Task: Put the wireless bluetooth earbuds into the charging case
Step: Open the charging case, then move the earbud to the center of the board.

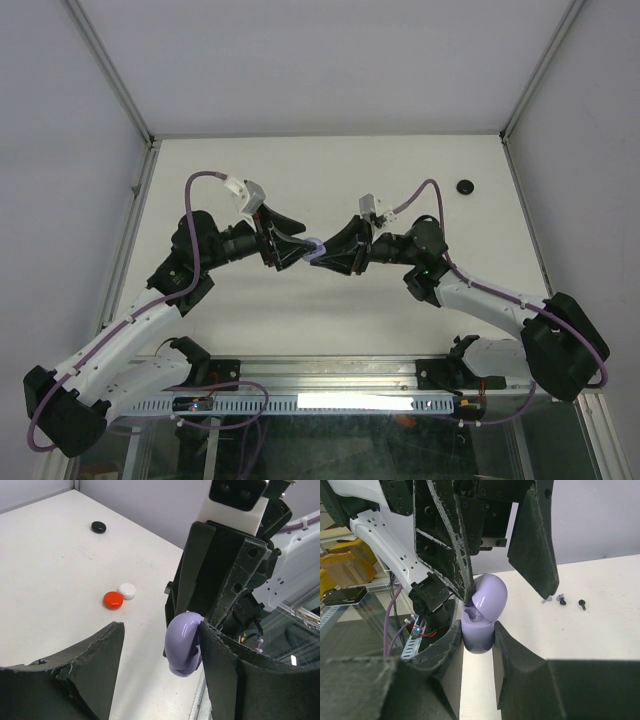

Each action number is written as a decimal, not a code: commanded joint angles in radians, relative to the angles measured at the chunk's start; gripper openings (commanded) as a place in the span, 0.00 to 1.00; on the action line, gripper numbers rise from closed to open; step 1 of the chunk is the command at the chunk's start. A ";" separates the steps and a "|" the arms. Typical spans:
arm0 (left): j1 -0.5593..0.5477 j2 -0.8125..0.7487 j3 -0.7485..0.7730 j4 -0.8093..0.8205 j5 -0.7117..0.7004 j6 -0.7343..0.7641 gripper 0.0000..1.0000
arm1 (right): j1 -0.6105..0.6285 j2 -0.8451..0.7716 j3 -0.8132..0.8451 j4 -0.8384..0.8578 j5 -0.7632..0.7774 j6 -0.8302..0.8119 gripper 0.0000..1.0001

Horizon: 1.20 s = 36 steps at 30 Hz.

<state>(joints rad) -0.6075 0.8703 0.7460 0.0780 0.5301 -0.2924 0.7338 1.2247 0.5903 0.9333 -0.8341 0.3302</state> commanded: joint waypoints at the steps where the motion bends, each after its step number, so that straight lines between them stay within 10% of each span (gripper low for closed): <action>1: 0.006 -0.003 0.049 0.003 -0.085 -0.009 0.63 | 0.006 -0.045 0.000 0.027 -0.026 -0.033 0.00; 16: 0.007 -0.014 0.060 -0.057 -0.207 -0.016 0.92 | 0.001 -0.056 -0.030 -0.106 0.070 -0.124 0.00; 26: 0.046 0.032 0.041 -0.289 -0.621 -0.120 0.93 | -0.002 -0.077 -0.125 -0.165 0.289 -0.267 0.00; 36: 0.256 0.120 -0.032 -0.424 -0.751 -0.241 0.87 | -0.007 -0.099 -0.228 -0.109 0.368 -0.323 0.00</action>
<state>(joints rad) -0.4213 0.9737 0.7452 -0.2947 -0.1310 -0.4629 0.7307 1.1545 0.3855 0.7444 -0.5201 0.0513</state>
